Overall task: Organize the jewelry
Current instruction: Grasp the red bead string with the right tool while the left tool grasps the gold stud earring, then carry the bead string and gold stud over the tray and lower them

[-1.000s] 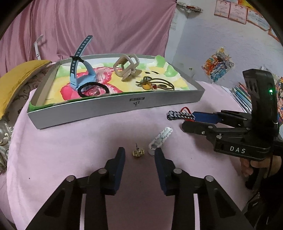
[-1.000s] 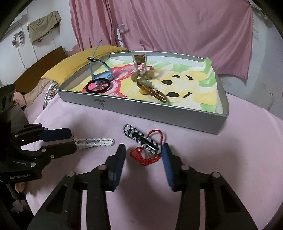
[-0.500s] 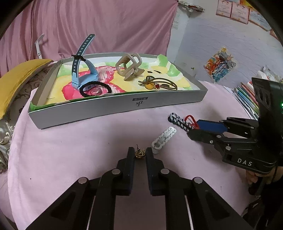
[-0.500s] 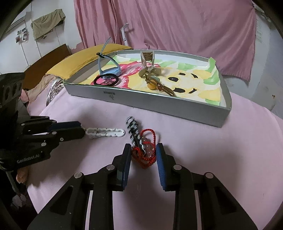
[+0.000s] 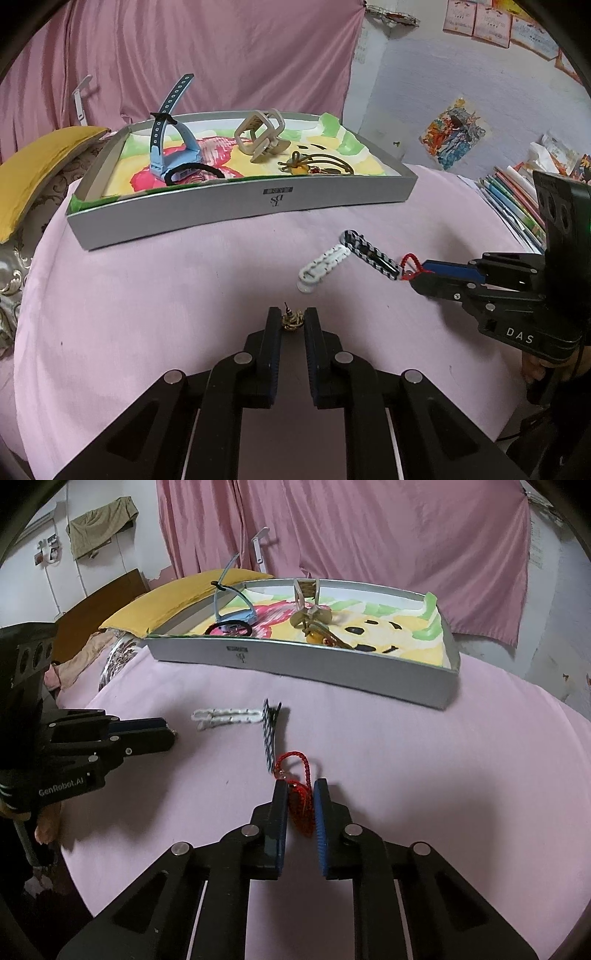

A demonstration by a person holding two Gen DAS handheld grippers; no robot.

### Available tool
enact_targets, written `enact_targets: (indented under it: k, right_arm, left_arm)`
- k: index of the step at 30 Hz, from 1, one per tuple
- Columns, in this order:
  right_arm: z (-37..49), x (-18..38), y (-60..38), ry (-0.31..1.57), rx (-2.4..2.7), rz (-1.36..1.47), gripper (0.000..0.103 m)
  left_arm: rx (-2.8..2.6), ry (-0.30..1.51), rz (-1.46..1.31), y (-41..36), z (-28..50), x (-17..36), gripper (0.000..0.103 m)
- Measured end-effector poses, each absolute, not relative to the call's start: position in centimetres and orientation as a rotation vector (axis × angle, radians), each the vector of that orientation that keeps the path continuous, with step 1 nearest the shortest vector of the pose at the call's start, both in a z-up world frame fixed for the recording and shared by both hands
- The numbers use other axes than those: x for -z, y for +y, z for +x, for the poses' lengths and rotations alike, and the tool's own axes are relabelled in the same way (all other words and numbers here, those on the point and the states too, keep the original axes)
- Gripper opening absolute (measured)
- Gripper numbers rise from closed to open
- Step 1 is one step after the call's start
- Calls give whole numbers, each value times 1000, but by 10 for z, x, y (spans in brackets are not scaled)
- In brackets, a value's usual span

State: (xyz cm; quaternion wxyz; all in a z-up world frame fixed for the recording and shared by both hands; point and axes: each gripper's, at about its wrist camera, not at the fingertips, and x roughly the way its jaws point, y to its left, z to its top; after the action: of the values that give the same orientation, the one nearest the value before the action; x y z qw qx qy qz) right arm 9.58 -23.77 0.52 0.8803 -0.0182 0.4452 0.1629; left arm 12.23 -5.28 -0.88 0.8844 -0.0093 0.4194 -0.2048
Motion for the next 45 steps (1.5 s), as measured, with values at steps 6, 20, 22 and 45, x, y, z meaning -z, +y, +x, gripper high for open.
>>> enact_targets:
  k: [6,20,22,45]
  right_arm:
    - [79,-10,-235,881,-364,0,7]
    - [70,-27,-227,803,-367,-16,6]
    - [71,-33,-228,780,-365,-13,6]
    - [125,-99,-222,234,-305,65,6]
  left_arm:
    - [424,847,-56,-49,111,9,11]
    - [408,758,-90,-41,105,-8,11]
    - [411,735,-103,-40,106,-12,11]
    - [220,273,-107,-40,156,-78,11]
